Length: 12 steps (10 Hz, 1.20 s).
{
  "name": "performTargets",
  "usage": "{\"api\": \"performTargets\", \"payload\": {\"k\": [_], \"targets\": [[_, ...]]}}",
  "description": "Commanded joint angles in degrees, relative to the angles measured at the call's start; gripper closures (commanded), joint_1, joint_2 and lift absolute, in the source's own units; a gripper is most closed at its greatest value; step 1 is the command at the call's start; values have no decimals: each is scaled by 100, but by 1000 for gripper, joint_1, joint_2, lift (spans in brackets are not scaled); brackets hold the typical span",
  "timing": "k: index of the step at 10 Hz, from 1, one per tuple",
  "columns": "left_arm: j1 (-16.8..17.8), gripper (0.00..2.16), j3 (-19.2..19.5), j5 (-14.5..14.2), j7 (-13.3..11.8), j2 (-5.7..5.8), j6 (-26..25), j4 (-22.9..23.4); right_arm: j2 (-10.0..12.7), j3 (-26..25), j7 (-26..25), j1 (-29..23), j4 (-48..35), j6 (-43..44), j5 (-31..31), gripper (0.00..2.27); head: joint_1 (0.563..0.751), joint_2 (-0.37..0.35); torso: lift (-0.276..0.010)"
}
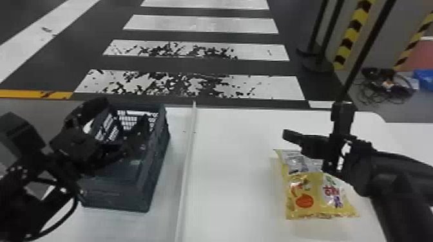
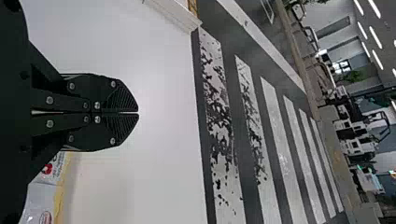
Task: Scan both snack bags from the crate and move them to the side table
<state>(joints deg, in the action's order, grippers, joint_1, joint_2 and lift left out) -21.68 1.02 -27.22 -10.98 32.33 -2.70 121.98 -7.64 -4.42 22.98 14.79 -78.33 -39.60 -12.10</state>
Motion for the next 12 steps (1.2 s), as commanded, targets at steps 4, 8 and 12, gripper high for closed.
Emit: {"api": "performTargets", "payload": {"k": [4, 8, 12], "targets": [[67, 33, -32, 24, -19, -113, 10, -8, -282, 310, 14, 15, 134, -61, 138, 2132, 695, -18, -95], [67, 33, -40, 24, -54, -105, 27, -8, -326, 759, 23, -3, 169, -325, 340, 2135, 695, -9, -95], [225, 33, -137, 15, -45, -78, 10, -96, -318, 934, 23, -486, -384, -571, 287, 2132, 695, 14, -95]]}}
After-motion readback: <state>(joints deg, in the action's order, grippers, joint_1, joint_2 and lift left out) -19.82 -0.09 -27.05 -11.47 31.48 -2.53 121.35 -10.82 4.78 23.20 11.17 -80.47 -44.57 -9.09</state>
